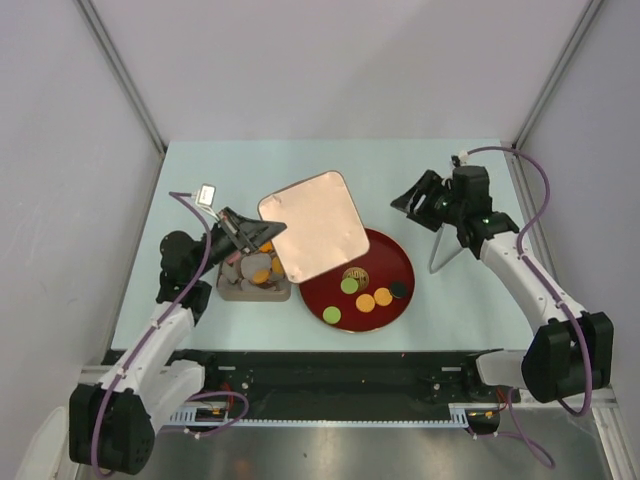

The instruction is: Pack the cookies

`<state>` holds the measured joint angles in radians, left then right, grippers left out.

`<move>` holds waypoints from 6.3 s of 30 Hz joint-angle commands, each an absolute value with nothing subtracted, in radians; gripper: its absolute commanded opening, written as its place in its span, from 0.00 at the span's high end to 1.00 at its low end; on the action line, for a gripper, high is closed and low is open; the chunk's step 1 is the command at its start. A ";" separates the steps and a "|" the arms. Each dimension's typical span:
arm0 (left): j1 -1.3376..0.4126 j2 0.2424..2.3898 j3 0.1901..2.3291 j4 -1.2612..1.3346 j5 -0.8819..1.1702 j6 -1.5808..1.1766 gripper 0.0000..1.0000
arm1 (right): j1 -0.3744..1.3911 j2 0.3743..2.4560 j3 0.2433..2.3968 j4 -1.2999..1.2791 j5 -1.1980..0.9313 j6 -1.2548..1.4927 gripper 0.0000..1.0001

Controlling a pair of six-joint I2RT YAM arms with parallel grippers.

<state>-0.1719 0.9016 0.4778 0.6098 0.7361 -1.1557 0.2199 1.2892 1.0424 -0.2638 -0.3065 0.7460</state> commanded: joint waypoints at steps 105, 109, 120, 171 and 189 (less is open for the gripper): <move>-0.183 0.942 0.555 1.112 0.825 -1.591 1.00 | 0.748 2.040 1.460 -0.043 -0.282 0.706 0.48; -0.183 0.951 0.558 1.193 0.828 -1.635 1.00 | 0.784 2.106 1.578 -0.153 -0.233 0.655 0.48; -0.186 0.923 0.543 1.175 0.836 -1.614 1.00 | 0.822 2.194 1.738 -0.329 -0.081 0.585 0.50; -0.190 0.943 0.546 1.080 0.834 -1.522 1.00 | 0.592 1.865 1.450 -0.696 0.391 0.420 1.00; -0.222 0.988 0.615 0.483 0.769 -1.065 1.00 | 0.476 1.649 1.350 -0.663 0.362 0.431 0.64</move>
<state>-0.2127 0.9730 0.5568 0.5510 0.8005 -1.1660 0.4732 1.7790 1.3350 -0.7017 0.3725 0.4198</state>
